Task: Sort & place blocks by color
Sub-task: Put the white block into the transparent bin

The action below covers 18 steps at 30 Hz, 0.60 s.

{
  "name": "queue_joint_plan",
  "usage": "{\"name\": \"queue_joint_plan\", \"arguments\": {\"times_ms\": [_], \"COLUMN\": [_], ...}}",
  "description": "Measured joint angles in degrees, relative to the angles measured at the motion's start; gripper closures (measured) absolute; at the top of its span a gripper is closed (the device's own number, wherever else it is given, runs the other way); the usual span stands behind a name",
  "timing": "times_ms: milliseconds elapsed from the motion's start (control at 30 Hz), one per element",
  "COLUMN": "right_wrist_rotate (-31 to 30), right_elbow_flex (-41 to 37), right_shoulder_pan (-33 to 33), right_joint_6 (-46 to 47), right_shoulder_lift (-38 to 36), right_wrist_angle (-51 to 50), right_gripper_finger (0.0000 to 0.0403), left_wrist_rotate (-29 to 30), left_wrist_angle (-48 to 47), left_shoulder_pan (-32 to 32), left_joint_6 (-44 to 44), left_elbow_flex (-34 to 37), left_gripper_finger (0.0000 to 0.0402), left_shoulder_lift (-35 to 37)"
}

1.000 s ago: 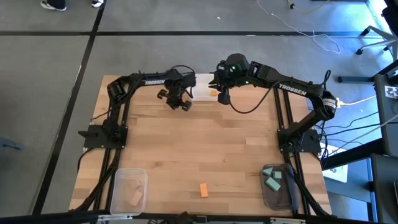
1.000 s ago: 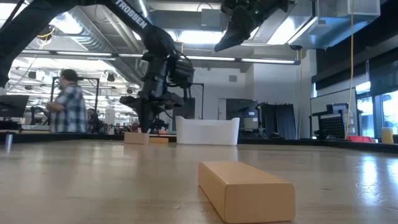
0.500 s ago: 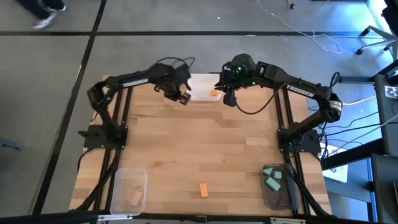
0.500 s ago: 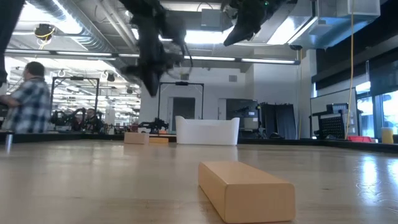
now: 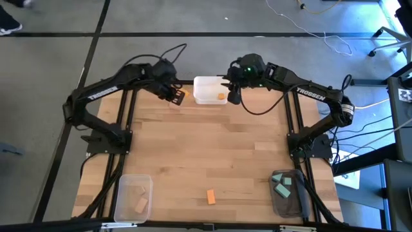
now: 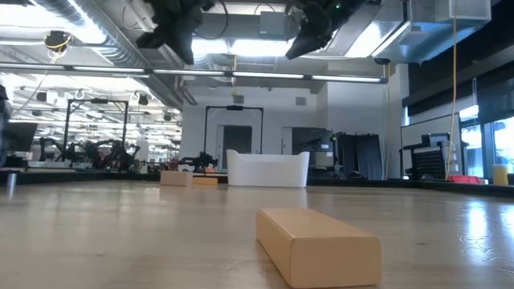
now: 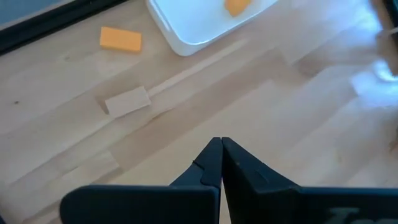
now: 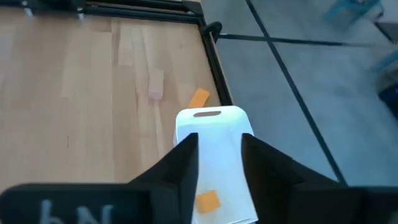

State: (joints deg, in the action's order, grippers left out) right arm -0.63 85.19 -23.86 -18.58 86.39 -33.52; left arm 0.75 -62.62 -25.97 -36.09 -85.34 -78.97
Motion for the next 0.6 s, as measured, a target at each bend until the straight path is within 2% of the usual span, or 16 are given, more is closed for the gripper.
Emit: {"name": "queue_joint_plan", "arguments": {"times_ms": [300, 467, 600], "right_wrist_rotate": [-2.8, -2.9, -2.2], "right_elbow_flex": [0.0, 1.3, 8.0], "right_shoulder_pan": [0.1, 1.6, 3.0], "right_joint_6": [2.2, 3.3, 2.9], "right_shoulder_lift": [0.1, 0.3, 3.0], "right_wrist_angle": [2.1, 4.7, 2.0], "right_gripper_finger": [0.0212, 0.0206, 0.0206], "left_wrist_rotate": [1.7, 2.2, 4.5], "left_wrist_angle": [-5.1, -3.3, -3.3], "left_shoulder_pan": [2.0, 2.8, 2.9], "left_joint_6": [-1.3, -1.0, -0.9], "left_elbow_flex": [0.0, 0.0, 0.0], "left_gripper_finger": [0.0402, 0.0401, 0.0401], "left_shoulder_lift": [1.5, 1.8, 5.1]}}
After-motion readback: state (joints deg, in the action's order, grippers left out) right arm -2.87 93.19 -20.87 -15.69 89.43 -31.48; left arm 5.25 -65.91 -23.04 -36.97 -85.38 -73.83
